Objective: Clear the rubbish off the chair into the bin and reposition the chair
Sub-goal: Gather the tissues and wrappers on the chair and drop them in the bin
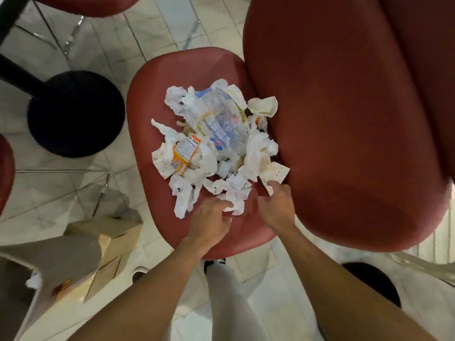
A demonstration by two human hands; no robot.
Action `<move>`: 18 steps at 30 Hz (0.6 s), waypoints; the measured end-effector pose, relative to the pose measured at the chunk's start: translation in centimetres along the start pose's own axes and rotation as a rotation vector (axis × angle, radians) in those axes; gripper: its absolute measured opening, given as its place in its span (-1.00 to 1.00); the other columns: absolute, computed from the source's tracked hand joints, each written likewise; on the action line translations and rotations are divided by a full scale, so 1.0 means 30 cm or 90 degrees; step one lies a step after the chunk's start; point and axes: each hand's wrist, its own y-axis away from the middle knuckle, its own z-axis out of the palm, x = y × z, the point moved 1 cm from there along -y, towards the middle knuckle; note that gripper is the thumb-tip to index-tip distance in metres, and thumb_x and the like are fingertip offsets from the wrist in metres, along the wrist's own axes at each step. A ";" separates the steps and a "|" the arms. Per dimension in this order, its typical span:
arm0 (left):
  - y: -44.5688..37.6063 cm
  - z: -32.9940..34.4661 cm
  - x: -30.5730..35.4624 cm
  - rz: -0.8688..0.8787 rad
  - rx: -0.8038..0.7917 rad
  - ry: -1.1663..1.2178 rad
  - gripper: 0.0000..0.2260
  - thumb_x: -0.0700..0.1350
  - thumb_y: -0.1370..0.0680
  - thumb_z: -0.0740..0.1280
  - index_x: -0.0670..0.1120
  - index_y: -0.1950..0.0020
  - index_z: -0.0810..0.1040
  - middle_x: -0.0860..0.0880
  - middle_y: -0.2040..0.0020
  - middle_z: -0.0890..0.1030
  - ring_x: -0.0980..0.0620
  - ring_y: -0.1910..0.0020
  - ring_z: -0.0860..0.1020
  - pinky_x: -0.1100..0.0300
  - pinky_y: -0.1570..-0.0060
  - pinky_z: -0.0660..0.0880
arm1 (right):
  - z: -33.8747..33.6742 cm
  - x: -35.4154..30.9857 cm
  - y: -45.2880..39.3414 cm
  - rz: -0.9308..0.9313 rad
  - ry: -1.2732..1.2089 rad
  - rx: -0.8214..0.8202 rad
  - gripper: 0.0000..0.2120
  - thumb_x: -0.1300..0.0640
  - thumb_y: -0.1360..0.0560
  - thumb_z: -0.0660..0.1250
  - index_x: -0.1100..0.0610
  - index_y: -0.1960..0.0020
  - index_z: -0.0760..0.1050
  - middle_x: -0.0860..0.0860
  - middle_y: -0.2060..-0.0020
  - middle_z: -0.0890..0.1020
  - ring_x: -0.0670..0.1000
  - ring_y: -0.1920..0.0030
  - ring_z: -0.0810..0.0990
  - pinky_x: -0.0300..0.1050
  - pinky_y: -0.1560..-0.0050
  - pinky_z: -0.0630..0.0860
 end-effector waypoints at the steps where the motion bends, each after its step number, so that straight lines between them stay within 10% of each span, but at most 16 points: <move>1: -0.018 0.019 0.011 0.011 0.000 -0.011 -0.67 -0.09 -0.47 0.41 0.04 -0.23 0.57 0.01 -0.17 0.56 0.01 -0.19 0.49 0.18 -0.11 0.43 | 0.004 0.009 -0.020 -0.012 0.005 0.007 -0.50 0.20 -0.41 0.31 0.09 -0.35 0.40 0.15 -0.22 0.41 0.17 -0.20 0.46 0.02 -0.23 0.43; 10: -0.152 0.188 0.018 0.016 -0.056 -0.191 -0.51 0.03 -0.50 0.34 0.14 -0.42 0.33 -0.04 -0.37 0.35 -0.07 -0.30 0.37 0.02 -0.15 0.46 | 0.072 0.058 -0.182 -0.039 0.094 -0.007 -0.25 0.02 -0.44 0.41 -0.16 -0.50 0.10 0.10 -0.42 0.18 0.17 -0.36 0.29 0.09 -0.29 0.41; 18: -0.164 0.182 -0.007 -0.003 -0.048 -0.074 -0.68 -0.25 -0.51 0.30 0.02 -0.22 0.57 -0.06 -0.12 0.54 -0.08 -0.12 0.52 0.00 -0.03 0.52 | 0.071 0.080 -0.176 -0.056 0.092 0.023 -0.29 0.38 -0.39 0.19 -0.10 -0.46 0.21 0.13 -0.15 0.46 0.20 -0.10 0.51 0.08 -0.07 0.50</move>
